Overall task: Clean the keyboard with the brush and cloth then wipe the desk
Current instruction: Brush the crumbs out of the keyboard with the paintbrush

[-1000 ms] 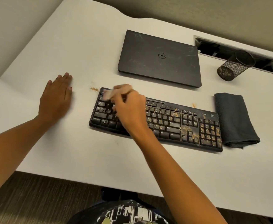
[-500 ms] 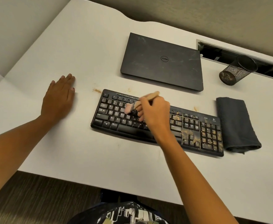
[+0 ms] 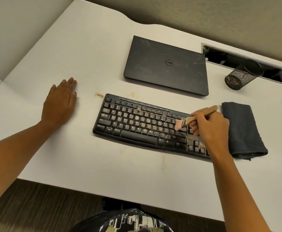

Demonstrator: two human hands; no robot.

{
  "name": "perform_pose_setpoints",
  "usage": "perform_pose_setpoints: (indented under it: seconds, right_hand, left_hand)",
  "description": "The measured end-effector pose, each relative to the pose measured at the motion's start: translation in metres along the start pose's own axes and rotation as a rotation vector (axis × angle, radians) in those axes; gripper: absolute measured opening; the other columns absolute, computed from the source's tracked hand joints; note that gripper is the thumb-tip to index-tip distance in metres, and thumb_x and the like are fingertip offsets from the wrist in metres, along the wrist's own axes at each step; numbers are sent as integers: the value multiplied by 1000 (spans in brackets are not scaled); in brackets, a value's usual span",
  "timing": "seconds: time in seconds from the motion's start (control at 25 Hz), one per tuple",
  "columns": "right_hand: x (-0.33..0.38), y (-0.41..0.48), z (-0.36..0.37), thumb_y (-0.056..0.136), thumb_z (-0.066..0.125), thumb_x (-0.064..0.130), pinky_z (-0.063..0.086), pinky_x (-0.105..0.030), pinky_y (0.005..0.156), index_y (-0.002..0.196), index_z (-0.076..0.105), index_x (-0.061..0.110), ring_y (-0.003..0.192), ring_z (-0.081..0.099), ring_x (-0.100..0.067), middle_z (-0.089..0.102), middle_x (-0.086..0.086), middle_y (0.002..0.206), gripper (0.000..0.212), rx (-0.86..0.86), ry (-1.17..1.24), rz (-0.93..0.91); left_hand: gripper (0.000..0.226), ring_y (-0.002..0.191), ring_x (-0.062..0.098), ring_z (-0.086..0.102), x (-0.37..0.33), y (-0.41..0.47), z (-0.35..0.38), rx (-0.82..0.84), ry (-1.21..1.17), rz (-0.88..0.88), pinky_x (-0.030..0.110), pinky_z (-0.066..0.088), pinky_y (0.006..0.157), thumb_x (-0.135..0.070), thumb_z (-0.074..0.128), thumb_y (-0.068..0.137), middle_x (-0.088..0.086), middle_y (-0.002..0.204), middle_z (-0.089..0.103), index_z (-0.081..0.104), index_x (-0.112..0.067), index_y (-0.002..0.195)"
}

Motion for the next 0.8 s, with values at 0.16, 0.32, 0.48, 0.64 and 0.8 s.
perform_pose_setpoints:
  seconds: [0.16, 0.32, 0.48, 0.64, 0.8]
  right_hand:
    - [49, -2, 28, 97, 52, 16, 57, -38, 56, 96, 58, 15, 67, 65, -26, 66, -5, 85, 7, 119, 25, -225]
    - [108, 1, 87, 96, 56, 15, 48, -13, 64, 99, 59, 10, 71, 59, 2, 64, 2, 90, 7, 354, -22, -518]
    - [157, -6, 140, 96, 53, 6, 39, 1, 58, 98, 61, -2, 66, 53, 21, 60, 3, 85, 11, 614, 13, -654]
    - [166, -3, 161, 95, 52, 13, 45, -17, 64, 92, 62, 5, 69, 57, 7, 58, 16, 79, 13, 644, -136, -793]
    - [133, 11, 128, 97, 51, 15, 43, -12, 70, 101, 63, 8, 84, 60, -11, 63, 4, 94, 15, 649, -297, -745]
  left_hand:
    - [55, 145, 26, 30, 0, -1, -1, 0, -3, -1, 38, 12, 118, -30, 22, 99, 8, 155, 37, 39, -10, 148]
    - [55, 145, 24, 29, -2, -1, -3, 3, -30, -19, 37, 10, 119, -31, 23, 99, 7, 155, 37, 39, -11, 148]
    - [57, 146, 22, 28, 0, 0, -1, 22, -27, -24, 35, 9, 119, -32, 21, 99, 5, 156, 35, 38, -13, 149]
    - [56, 145, 23, 28, -1, 0, -2, 22, -28, -26, 35, 9, 119, -31, 22, 99, 5, 156, 35, 38, -13, 149]
    - [54, 145, 24, 28, -2, -1, -3, 13, -24, -19, 36, 10, 119, -29, 23, 100, 6, 156, 35, 38, -11, 149]
Point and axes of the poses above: each hand's wrist, its own y-axis towards the middle knuckle, its own z-axis out of the palm, x = y × z, the point moved 5 cm from there along y, towards the middle knuckle
